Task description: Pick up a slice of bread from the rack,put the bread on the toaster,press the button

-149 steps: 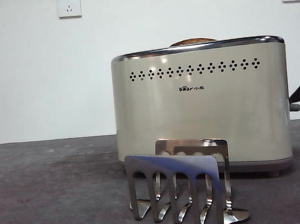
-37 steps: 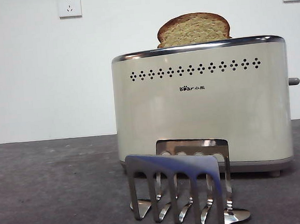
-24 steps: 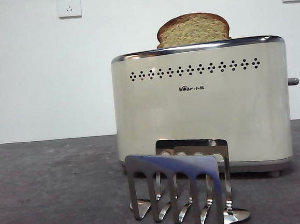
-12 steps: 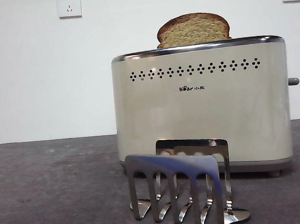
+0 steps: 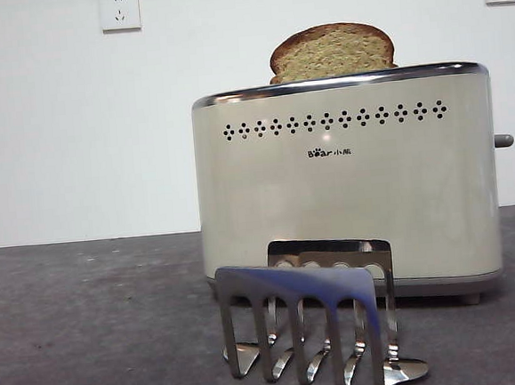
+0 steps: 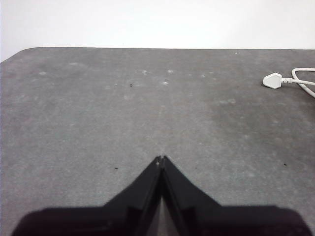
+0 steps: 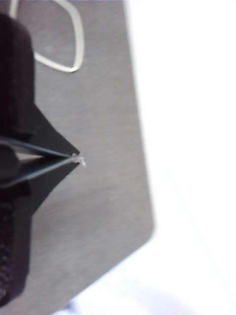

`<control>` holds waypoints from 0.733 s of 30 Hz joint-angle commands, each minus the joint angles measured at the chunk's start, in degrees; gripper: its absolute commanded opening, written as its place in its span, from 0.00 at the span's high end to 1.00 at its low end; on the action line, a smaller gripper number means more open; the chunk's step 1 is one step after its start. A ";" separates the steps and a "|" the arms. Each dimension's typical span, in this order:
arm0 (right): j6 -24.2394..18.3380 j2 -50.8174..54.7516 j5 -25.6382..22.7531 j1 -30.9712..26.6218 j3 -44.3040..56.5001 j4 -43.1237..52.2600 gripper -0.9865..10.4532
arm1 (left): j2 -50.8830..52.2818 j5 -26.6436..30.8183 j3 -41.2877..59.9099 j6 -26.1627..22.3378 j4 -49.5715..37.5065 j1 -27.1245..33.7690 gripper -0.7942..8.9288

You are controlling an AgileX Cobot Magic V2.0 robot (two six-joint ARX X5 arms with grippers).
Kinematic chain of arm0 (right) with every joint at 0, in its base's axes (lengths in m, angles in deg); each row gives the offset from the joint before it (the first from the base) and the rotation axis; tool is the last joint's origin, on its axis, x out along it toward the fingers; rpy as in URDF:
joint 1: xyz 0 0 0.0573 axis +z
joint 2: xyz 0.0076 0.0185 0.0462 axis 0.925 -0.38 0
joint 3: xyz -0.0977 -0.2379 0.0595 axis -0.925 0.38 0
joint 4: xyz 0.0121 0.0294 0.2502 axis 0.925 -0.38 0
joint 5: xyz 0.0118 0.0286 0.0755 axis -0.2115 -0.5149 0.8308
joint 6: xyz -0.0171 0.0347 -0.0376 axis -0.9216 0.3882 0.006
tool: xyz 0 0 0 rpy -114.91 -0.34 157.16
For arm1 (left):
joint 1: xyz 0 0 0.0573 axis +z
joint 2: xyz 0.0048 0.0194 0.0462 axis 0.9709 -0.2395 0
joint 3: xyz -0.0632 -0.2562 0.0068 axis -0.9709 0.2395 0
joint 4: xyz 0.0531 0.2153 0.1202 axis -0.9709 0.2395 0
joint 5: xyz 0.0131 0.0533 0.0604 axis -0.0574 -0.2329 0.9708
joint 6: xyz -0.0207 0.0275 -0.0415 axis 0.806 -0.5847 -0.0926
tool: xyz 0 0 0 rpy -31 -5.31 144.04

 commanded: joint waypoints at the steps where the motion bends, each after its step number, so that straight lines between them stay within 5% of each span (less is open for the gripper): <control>1: -0.42 8.66 -0.35 1.79 16.76 10.51 0.91 | 0.02 -0.26 0.63 0.39 -0.46 0.13 0.92; 4: -0.39 19.56 -0.31 4.98 28.65 11.47 0.91 | 0.02 -0.26 0.63 0.37 -0.46 0.13 0.92; 7: -10.60 30.51 -1.95 7.76 39.82 16.22 0.91 | 0.00 -0.26 0.63 0.39 -0.46 0.13 0.92; 9: -12.74 38.53 -1.79 8.33 48.02 22.18 0.91 | 0.02 -0.26 0.63 0.39 -0.46 0.13 0.92; 15: -7.37 57.00 -1.57 8.41 66.53 32.68 0.91 | 0.00 -0.26 0.63 0.39 -0.46 0.13 0.92; 18: -2.80 61.88 -1.57 8.37 70.53 32.00 0.91 | 0.00 -0.31 0.63 0.39 -0.48 0.13 0.92; 22: -2.05 64.00 -1.57 8.35 70.47 24.59 0.91 | -0.26 -0.26 0.63 0.39 -0.46 0.13 0.92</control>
